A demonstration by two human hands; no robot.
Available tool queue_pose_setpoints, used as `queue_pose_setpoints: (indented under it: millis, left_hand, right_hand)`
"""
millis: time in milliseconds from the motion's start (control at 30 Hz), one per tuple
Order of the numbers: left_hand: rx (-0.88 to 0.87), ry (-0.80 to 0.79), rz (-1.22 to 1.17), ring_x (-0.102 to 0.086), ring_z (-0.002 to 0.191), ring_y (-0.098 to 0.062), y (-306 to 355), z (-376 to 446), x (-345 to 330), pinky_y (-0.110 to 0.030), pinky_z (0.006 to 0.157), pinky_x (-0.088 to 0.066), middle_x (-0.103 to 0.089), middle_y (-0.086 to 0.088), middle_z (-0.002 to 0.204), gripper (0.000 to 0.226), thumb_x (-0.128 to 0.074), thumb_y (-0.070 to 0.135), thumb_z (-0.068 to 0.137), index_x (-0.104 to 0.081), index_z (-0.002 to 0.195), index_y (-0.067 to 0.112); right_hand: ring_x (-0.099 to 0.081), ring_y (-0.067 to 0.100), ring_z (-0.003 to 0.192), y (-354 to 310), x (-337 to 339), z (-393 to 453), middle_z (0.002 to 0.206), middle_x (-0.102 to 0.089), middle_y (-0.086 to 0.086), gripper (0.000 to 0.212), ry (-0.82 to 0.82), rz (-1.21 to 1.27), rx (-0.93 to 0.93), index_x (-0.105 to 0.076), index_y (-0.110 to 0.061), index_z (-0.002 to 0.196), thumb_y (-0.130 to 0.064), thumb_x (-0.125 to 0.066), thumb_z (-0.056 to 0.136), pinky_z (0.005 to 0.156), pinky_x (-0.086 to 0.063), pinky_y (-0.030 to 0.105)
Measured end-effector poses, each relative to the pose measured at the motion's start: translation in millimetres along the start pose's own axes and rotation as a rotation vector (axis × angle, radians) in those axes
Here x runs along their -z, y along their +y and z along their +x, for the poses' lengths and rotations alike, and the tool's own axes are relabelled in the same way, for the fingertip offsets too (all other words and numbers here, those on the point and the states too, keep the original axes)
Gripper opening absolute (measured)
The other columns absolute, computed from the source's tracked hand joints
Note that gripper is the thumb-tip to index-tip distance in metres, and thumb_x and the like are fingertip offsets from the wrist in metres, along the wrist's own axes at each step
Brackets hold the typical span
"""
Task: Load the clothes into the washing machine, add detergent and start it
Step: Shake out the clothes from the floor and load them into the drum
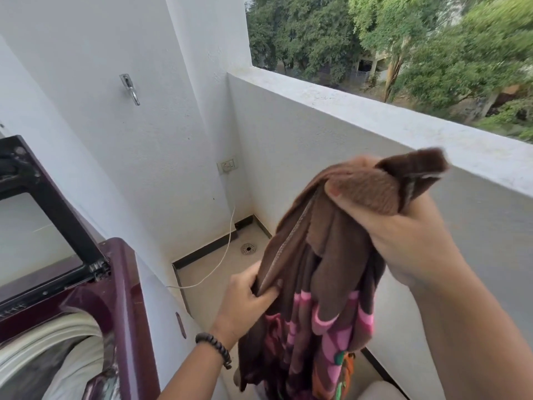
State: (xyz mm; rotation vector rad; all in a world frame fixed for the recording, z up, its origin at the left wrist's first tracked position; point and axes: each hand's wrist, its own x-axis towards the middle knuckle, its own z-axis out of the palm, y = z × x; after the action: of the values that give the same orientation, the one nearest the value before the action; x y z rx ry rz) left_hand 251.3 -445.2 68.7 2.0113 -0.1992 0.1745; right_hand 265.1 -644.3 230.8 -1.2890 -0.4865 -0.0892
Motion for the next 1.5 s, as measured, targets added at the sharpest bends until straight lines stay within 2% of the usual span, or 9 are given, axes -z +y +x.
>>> queue_pose_setpoints:
  millis: [200,300,600,800,900,1033,1133,1300,1500]
  left_hand:
    - [0.269,-0.073,0.044,-0.068,0.089,-0.003,-52.3,-13.6,17.3,-0.043,0.084,-0.056,-0.073,0.015,0.095,0.014,-0.073,0.035,0.085,-0.068,0.099,0.034]
    - [0.299,0.01,-0.133,-0.067,0.092,-0.021,-44.3,-7.9,28.0,-0.041,0.082,-0.052,-0.074,-0.004,0.093,0.046,-0.071,0.056,0.079,-0.072,0.099,0.016]
    - [-0.142,-0.016,-0.253,-0.066,0.08,-0.002,87.1,45.5,38.4,-0.014,0.076,-0.049,-0.073,0.007,0.082,0.009,-0.061,0.009,0.086,-0.069,0.089,0.007]
    - [-0.215,-0.015,-0.151,-0.042,0.051,-0.015,93.7,47.5,32.7,-0.026,0.054,-0.035,-0.049,0.009,0.056,0.024,-0.071,0.036,0.076,-0.058,0.094,0.025]
    - [-0.105,-0.086,-0.129,-0.051,0.058,-0.022,70.5,41.5,33.1,-0.032,0.057,-0.044,-0.056,0.004,0.064,0.028,-0.073,0.04,0.076,-0.059,0.097,0.025]
    - [0.08,-0.163,0.04,-0.07,0.089,-0.011,17.9,28.3,28.4,-0.034,0.075,-0.057,-0.073,0.01,0.094,0.02,-0.073,0.033,0.084,-0.068,0.103,0.034]
    - [0.239,-0.14,0.084,-0.068,0.085,-0.003,-21.8,15.6,32.3,-0.019,0.069,-0.05,-0.072,0.019,0.088,0.019,-0.073,0.02,0.087,-0.067,0.094,0.037]
    - [0.476,-0.006,0.032,-0.064,0.069,-0.022,-50.3,0.6,51.1,-0.034,0.063,-0.049,-0.072,-0.007,0.078,0.014,-0.064,0.017,0.093,-0.069,0.082,0.024]
    - [0.493,0.167,-0.453,-0.065,0.103,-0.022,17.6,32.9,51.8,-0.046,0.091,-0.055,-0.072,-0.011,0.108,0.027,-0.043,0.019,0.103,-0.066,0.114,0.009]
  right_hand:
    - [-0.067,-0.003,0.065,-35.2,5.6,3.2,0.065,-0.069,-0.017,0.006,0.24,0.156,0.202,-0.074,-0.028,0.061,-0.024,-0.071,0.064,0.062,-0.054,0.014]
    - [-0.067,-0.003,0.067,-31.8,15.3,7.1,0.067,-0.069,-0.018,0.002,0.311,0.132,0.22,-0.073,-0.028,0.062,-0.028,-0.074,0.061,0.066,-0.054,0.016]
    - [-0.066,0.005,0.104,35.6,10.9,4.6,0.11,-0.07,-0.007,0.07,-0.187,-0.273,-0.123,-0.057,-0.019,0.121,-0.01,-0.089,0.06,0.088,-0.05,0.017]
    - [-0.07,0.015,0.095,64.4,3.7,3.4,0.097,-0.074,0.002,0.029,-0.125,-0.304,-0.111,-0.072,-0.012,0.101,0.0,-0.078,0.076,0.086,-0.055,0.036]
    - [-0.067,0.005,0.083,58.5,11.7,6.4,0.081,-0.069,-0.011,0.028,-0.071,-0.262,-0.079,-0.07,-0.02,0.089,0.003,-0.077,0.074,0.075,-0.051,0.021]
    - [-0.068,0.015,0.084,44.4,19.7,10.3,0.085,-0.07,0.0,0.017,0.049,-0.168,-0.018,-0.07,-0.014,0.086,-0.007,-0.072,0.07,0.077,-0.054,0.028]
    - [-0.066,0.02,0.088,31.2,31.4,12.8,0.092,-0.065,0.008,0.018,0.051,-0.216,0.036,-0.065,-0.01,0.089,-0.01,-0.072,0.073,0.079,-0.052,0.032]
    - [-0.057,0.021,0.11,16.2,59.1,13.4,0.123,-0.053,0.0,0.02,0.074,-0.291,0.137,-0.071,-0.022,0.094,-0.02,-0.079,0.075,0.094,-0.048,0.039]
    - [-0.06,0.024,0.096,46.0,44.3,8.6,0.103,-0.062,0.009,0.044,0.183,-0.041,0.006,-0.063,-0.009,0.117,-0.003,-0.067,0.074,0.089,-0.049,0.04]
